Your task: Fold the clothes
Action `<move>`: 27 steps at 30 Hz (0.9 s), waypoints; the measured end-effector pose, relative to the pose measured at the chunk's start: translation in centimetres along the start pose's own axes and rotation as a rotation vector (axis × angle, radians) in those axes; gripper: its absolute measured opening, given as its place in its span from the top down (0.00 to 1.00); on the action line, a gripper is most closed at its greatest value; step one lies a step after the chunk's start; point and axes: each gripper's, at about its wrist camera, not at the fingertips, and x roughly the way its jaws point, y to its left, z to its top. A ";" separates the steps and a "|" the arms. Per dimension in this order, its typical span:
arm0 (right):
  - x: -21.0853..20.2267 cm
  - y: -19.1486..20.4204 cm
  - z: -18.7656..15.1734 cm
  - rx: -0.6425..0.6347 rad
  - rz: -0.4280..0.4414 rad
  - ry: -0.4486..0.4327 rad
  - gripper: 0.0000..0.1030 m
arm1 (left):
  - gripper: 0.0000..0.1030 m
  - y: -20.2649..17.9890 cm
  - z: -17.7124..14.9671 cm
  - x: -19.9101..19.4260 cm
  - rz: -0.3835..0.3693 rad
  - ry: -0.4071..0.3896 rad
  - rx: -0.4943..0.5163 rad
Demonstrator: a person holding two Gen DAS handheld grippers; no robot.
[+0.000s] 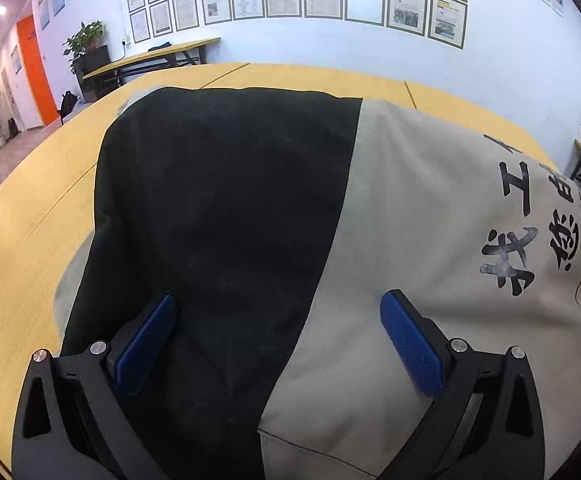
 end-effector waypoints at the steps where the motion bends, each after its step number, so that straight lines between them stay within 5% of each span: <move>1: -0.7 -0.6 -0.5 0.016 0.008 -0.007 0.43 | 0.00 0.1 0.1 0.1 -0.004 0.003 -0.002; 4: -3.1 -1.0 -0.9 0.037 -0.030 -0.008 0.42 | 0.00 0.3 0.4 0.9 -0.008 0.007 -0.003; 10: -0.9 -1.6 -0.4 0.035 -0.239 0.073 0.20 | 0.00 0.5 0.4 3.0 -0.009 0.015 -0.005; 13: 2.6 -1.6 1.2 0.022 -0.296 0.082 0.22 | 0.00 0.4 0.3 2.8 -0.012 0.020 -0.007; 16: 4.0 -3.9 2.4 0.197 -0.377 0.072 0.23 | 0.00 0.4 0.2 2.9 -0.009 0.022 -0.008; 21: 2.5 -8.2 -0.7 0.498 -0.398 0.139 0.23 | 0.00 0.3 -0.2 3.1 -0.016 0.030 -0.003; 27: 1.9 -11.5 -3.1 0.689 -0.284 0.199 0.20 | 0.00 -0.4 -0.2 3.3 -0.042 0.046 0.033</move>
